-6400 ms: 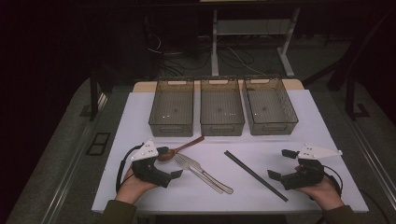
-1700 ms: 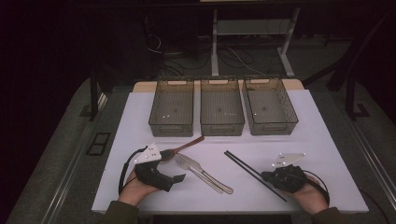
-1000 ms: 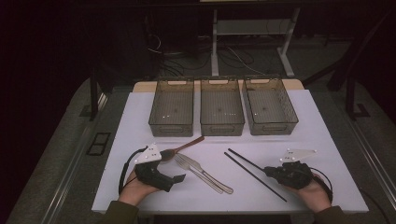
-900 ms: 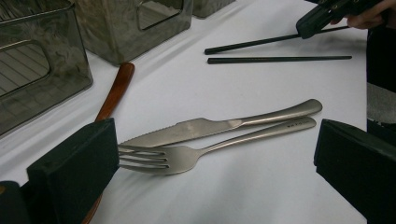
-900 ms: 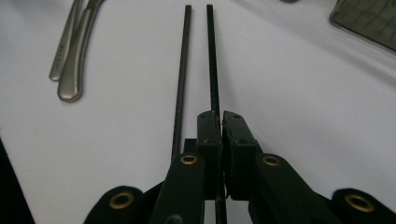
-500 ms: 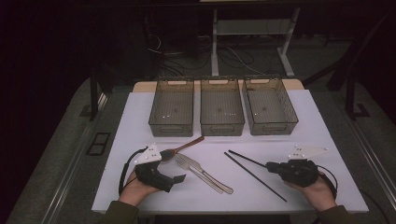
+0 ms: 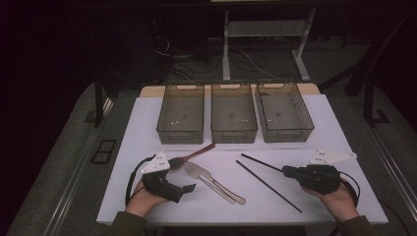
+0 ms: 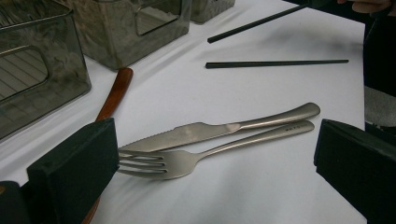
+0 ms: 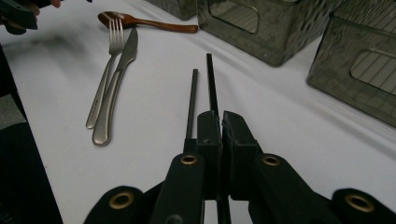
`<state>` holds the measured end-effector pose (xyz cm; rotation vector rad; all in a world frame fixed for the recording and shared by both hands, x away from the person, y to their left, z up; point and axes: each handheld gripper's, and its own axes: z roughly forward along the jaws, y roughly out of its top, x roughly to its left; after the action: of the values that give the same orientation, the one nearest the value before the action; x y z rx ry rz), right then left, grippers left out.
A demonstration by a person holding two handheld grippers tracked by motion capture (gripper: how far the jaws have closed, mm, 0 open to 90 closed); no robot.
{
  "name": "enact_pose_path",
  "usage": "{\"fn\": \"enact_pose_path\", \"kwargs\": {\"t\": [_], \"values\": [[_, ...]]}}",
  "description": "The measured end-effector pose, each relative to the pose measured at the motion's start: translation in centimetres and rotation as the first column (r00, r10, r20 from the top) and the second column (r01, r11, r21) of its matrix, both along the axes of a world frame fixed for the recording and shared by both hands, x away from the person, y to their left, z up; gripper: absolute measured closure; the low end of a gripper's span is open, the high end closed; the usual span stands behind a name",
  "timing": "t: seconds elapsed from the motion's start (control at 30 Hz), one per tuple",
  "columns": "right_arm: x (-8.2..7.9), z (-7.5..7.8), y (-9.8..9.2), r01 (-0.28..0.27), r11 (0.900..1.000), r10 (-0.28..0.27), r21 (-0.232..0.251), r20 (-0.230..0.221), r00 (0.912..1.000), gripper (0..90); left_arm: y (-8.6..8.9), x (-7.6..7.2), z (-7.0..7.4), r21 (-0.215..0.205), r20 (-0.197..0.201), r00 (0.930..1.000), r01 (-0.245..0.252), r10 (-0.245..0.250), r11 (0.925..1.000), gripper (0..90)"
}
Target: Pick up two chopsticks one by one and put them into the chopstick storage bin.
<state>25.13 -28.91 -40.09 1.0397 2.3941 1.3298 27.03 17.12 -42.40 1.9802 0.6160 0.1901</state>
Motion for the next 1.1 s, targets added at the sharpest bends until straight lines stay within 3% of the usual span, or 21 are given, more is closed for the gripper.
{"fn": "enact_pose_path", "kwargs": {"t": [0.27,1.1], "values": [[0.1,0.7,-0.3,-0.004,0.999,0.004,0.044,0.009,1.0000,85.1,0.1,0.0,-0.1,-0.013,0.001,1.0000,-0.003,0.003,0.9999,0.0],[3.4,2.7,1.3,-0.019,0.997,0.014,0.076,0.071,0.9974,85.1,-0.1,0.0,-0.2,-0.013,0.000,1.0000,0.002,-0.002,0.9999,0.0]]}}
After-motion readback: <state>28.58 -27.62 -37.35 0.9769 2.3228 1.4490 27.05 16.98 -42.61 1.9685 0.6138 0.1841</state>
